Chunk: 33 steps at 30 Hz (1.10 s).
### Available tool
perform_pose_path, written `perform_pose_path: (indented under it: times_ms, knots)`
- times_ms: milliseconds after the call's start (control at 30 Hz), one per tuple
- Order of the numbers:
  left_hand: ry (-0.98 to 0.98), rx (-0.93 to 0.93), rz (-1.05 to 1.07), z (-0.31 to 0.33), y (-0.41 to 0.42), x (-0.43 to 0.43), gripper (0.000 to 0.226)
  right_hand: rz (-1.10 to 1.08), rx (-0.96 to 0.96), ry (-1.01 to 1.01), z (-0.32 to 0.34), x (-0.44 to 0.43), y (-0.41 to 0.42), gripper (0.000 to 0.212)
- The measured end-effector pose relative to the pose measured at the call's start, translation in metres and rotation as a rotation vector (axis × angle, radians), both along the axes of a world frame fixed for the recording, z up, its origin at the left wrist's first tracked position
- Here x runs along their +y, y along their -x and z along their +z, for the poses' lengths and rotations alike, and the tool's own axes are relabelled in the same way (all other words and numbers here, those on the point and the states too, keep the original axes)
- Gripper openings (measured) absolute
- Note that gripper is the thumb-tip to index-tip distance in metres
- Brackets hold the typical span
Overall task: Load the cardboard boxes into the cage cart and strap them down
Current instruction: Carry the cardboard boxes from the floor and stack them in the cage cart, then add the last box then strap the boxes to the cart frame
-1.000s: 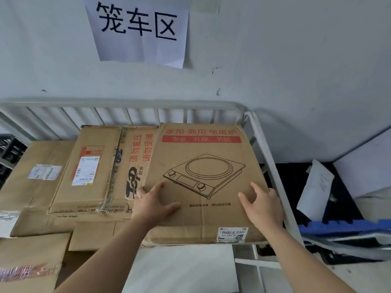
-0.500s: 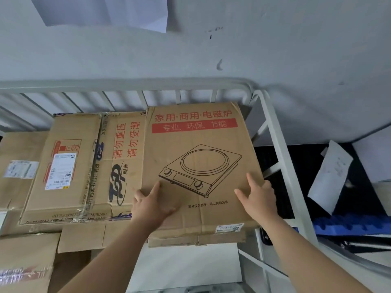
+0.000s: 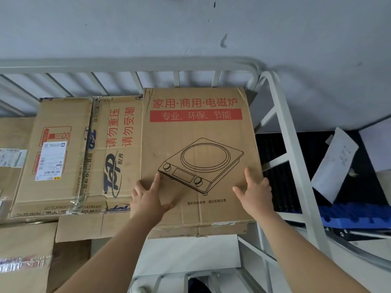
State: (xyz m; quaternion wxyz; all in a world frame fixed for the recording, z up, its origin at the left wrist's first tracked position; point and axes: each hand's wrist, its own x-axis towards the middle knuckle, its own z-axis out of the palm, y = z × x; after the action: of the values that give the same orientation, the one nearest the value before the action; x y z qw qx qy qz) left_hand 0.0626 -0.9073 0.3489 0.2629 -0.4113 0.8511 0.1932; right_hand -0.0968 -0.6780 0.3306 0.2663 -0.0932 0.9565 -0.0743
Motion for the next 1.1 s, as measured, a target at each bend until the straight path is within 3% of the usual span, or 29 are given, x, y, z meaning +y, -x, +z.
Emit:
perform_pose_path:
  times_ms: [233,567,833,1100]
  knots:
    - [0.169,0.120,-0.125,0.039,-0.006,-0.001,0.069,0.224,0.137,0.085,0.032,-0.013,-0.016,0.057]
    - [0.313,0.403,-0.030,0.129,-0.074,-0.010,0.044,0.557,0.277,0.390,0.129,-0.091,-0.072,0.048]
    - [0.454,0.497,0.233,0.179,-0.215,-0.019,0.041,0.864,0.334,0.533,0.194,-0.162,-0.182,0.049]
    - [0.623,0.503,0.526,0.220,-0.420,-0.004,0.040,1.191,0.286,0.673,0.242,-0.215,-0.378,0.048]
